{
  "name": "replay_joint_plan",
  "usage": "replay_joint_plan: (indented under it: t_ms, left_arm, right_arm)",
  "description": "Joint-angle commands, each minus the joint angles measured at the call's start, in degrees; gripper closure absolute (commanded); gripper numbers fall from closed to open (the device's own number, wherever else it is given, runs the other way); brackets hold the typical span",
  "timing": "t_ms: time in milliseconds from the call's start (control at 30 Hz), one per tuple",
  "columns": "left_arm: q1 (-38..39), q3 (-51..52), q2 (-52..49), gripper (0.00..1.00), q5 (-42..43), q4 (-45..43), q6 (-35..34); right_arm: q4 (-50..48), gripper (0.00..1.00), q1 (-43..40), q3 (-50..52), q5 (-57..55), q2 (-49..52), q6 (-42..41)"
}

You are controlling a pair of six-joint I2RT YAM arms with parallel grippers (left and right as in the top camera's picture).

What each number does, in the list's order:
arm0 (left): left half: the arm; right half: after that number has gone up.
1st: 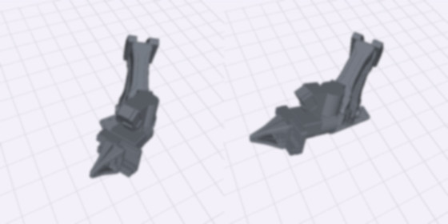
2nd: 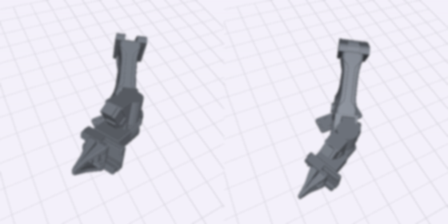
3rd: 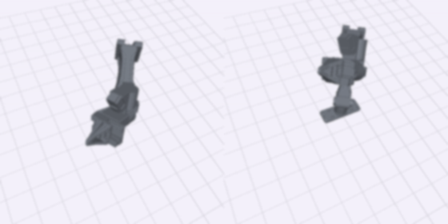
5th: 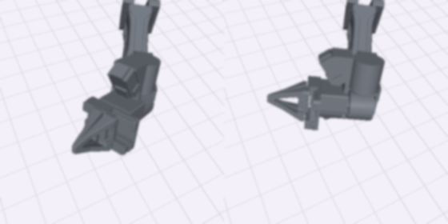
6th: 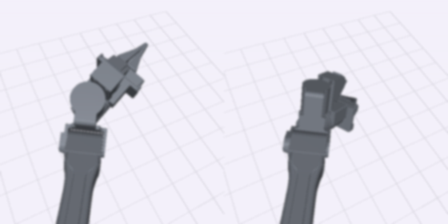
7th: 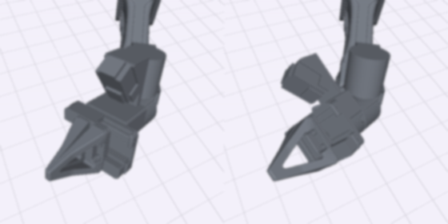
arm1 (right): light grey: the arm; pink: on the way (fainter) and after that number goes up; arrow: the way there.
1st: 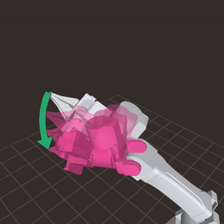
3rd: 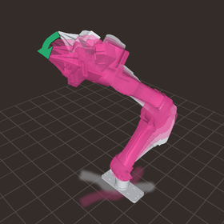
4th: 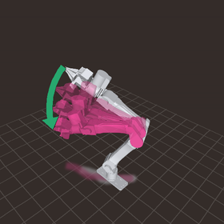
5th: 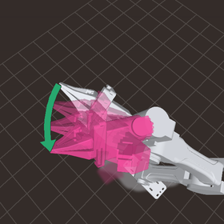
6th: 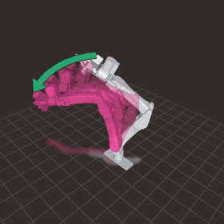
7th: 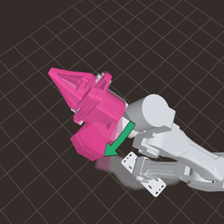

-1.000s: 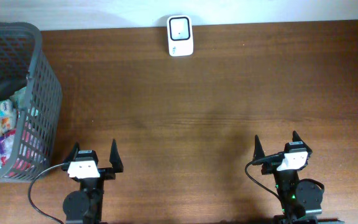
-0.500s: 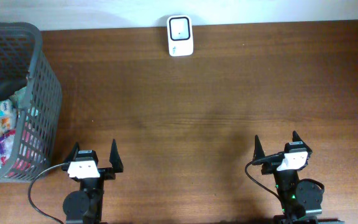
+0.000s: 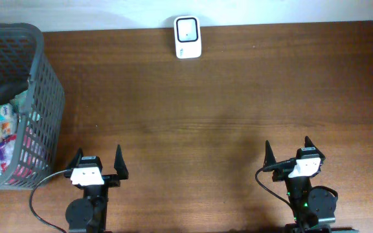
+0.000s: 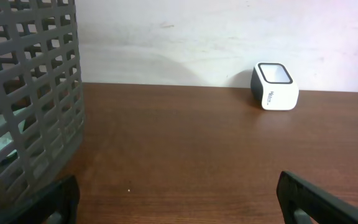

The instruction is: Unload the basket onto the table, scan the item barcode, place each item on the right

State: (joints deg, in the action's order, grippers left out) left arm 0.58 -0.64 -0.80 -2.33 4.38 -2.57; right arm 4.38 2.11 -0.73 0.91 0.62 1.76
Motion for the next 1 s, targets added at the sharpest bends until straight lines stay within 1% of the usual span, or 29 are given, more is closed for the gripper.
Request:
replay_joint_plan:
  t_ms: [0, 767, 900, 967]
  left_arm:
    - [0.0, 0.13, 0.5, 0.01, -0.02, 0.28, 1.11]
    - [0.0, 0.13, 0.5, 0.01, 0.0, 0.2, 1.11]
    - [0.0, 0.11, 0.5, 0.01, 0.0, -3.26, 1.09]
    - [0.0, 0.11, 0.5, 0.01, 0.0, -9.31, 1.07]
  right_arm:
    - [0.31, 0.01, -0.26, 0.42, -0.94, -0.37, 0.15]
    - [0.31, 0.01, -0.26, 0.42, -0.94, -0.37, 0.15]
    - [0.31, 0.01, -0.26, 0.42, -0.94, -0.37, 0.15]
    - [0.31, 0.01, -0.26, 0.42, -0.96, -0.37, 0.15]
